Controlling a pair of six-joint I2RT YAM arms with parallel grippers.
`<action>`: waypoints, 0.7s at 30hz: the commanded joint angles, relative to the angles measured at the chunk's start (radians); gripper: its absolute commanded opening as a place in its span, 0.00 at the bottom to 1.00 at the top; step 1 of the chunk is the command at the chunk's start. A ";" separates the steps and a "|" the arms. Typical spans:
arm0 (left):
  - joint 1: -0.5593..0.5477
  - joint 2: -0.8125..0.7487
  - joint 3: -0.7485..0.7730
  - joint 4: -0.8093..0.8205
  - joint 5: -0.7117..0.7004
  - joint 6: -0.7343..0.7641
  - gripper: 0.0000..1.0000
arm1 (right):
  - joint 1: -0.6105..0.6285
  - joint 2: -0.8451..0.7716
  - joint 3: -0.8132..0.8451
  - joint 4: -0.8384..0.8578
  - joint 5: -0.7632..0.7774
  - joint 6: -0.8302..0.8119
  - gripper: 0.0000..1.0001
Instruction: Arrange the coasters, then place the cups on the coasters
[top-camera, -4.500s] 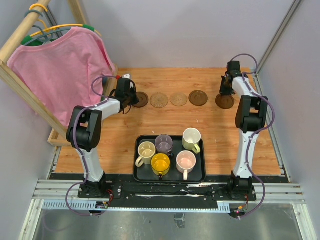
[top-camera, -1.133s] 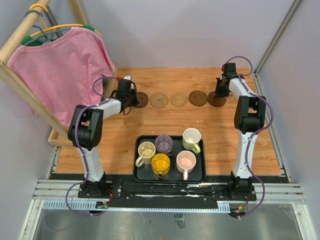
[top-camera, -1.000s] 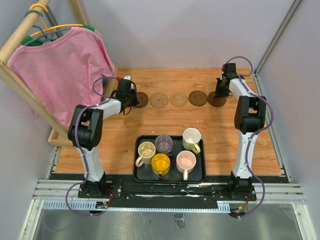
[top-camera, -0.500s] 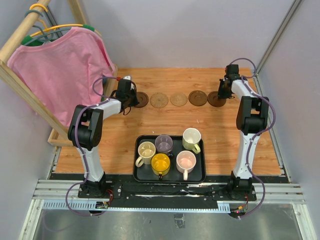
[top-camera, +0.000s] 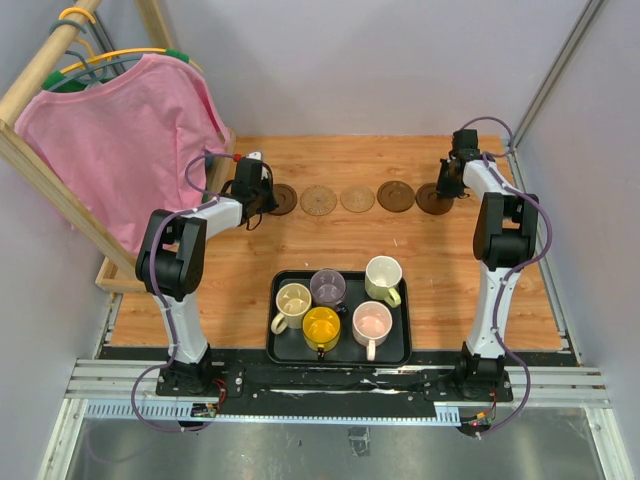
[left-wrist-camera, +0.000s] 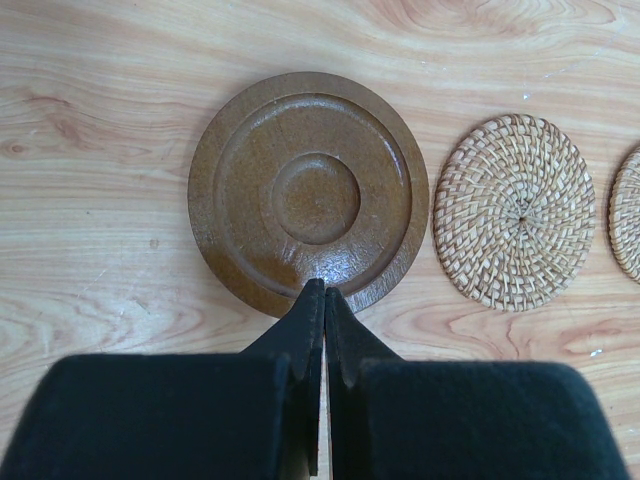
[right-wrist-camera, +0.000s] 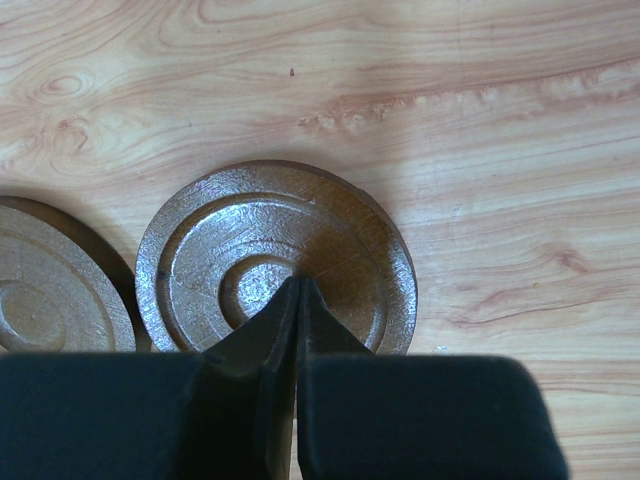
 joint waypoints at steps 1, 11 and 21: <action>0.003 -0.017 0.016 0.003 -0.009 0.006 0.01 | -0.027 -0.014 -0.031 -0.055 0.046 0.005 0.01; 0.003 -0.016 0.017 0.003 -0.009 0.006 0.00 | -0.035 -0.019 -0.038 -0.054 0.051 0.008 0.01; 0.003 -0.007 0.041 0.012 -0.013 0.012 0.00 | -0.035 -0.044 -0.044 -0.013 -0.023 -0.015 0.03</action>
